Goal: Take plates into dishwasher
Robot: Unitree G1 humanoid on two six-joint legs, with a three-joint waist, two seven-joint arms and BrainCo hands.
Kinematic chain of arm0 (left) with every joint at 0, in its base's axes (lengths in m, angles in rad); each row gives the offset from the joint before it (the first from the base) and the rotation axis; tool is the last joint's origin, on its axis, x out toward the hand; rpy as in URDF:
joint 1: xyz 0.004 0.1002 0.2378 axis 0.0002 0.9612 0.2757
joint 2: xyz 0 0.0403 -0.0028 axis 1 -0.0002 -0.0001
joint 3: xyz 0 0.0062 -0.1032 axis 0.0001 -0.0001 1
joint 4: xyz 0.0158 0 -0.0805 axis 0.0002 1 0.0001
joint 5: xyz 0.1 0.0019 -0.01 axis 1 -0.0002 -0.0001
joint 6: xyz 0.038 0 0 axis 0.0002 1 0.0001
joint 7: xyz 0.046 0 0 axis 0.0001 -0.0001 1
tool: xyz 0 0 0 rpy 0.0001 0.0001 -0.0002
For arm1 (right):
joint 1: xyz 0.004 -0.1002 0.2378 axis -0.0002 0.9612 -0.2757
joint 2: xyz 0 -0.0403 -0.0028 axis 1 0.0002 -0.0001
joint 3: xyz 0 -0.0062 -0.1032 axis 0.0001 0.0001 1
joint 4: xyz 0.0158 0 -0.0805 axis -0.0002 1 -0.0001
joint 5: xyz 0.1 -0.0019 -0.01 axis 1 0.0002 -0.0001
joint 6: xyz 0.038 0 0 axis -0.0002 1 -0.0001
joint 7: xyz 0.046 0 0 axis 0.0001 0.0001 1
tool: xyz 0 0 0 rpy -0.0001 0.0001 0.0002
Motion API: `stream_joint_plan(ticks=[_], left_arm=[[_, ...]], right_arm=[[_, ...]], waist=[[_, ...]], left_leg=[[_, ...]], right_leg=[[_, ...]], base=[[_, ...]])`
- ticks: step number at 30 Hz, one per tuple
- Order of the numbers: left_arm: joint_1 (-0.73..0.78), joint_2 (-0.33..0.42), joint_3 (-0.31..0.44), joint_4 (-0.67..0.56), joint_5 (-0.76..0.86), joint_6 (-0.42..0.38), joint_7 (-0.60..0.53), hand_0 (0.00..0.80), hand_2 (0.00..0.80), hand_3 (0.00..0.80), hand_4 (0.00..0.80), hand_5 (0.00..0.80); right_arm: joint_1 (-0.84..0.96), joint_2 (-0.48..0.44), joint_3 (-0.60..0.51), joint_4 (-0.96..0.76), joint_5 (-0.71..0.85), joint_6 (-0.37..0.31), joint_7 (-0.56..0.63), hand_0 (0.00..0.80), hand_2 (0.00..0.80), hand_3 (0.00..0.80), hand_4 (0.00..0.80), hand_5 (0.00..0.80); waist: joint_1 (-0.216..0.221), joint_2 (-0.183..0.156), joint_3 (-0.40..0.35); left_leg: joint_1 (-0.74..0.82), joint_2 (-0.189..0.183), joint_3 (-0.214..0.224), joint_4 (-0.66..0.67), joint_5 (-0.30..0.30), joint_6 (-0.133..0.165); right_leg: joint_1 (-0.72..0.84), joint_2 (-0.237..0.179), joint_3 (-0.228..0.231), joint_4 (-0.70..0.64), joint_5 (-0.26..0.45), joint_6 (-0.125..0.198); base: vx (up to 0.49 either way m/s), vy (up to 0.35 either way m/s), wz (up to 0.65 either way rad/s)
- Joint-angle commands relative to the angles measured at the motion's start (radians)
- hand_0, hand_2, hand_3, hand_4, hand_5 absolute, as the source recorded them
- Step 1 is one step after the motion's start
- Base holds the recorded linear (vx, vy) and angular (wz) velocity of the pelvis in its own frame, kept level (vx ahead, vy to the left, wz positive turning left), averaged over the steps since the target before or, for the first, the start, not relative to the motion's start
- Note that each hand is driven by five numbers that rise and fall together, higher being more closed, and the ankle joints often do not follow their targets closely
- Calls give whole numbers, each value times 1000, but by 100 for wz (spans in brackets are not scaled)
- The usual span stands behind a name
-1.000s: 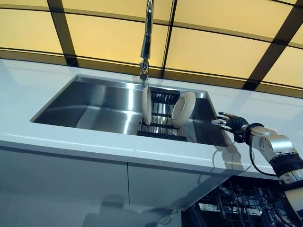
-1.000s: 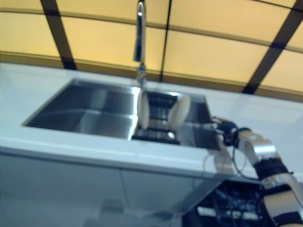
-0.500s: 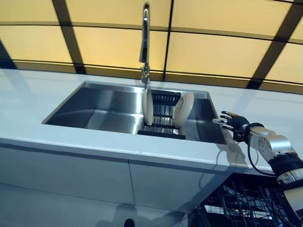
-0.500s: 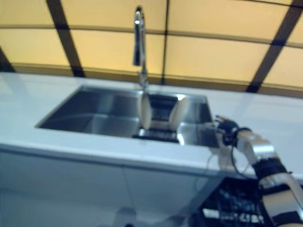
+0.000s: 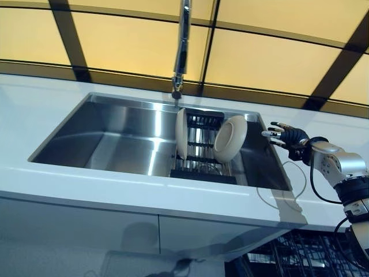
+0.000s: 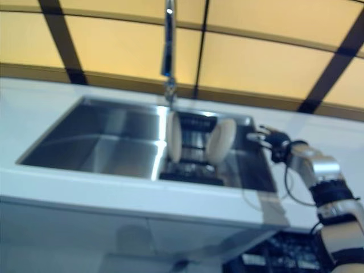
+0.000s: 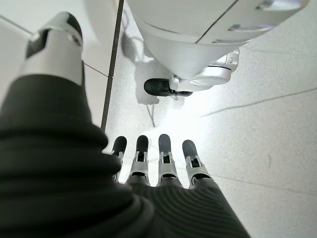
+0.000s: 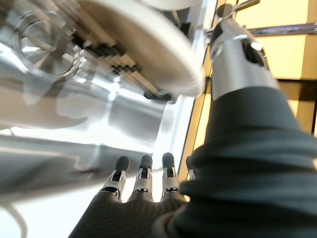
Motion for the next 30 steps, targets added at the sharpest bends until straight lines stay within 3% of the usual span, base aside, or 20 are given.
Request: stream_joint_plan(ticks=[1,26,30], left_arm=[[10,19,-46,41,2,-16,-10,0,0,0,0,0],[21,28,-52,41,-7,-62,-4,0,0,0,0,0],[20,29,-53,35,-11,-65,-8,0,0,0,0,0]], right_arm=[[-114,-17,52,36,41,-6,-31,0,0,0,0,0],[-212,4,133,105,14,80,-57,0,0,0,0,0],[-204,6,139,111,9,145,-22,0,0,0,0,0]], waist=[[46,-21,-44],[70,-37,-28],[68,-37,-22]], left_leg=[[2,59,16,-3,-28,-77],[1,65,0,-3,-39,-74],[1,65,1,-3,-40,-74]], right_leg=[[-2,-36,-1,10,15,66],[-9,-40,-21,14,12,67],[-11,-40,-20,15,11,65]], base=[[34,14,2],[9,-1,2],[0,0,0]])
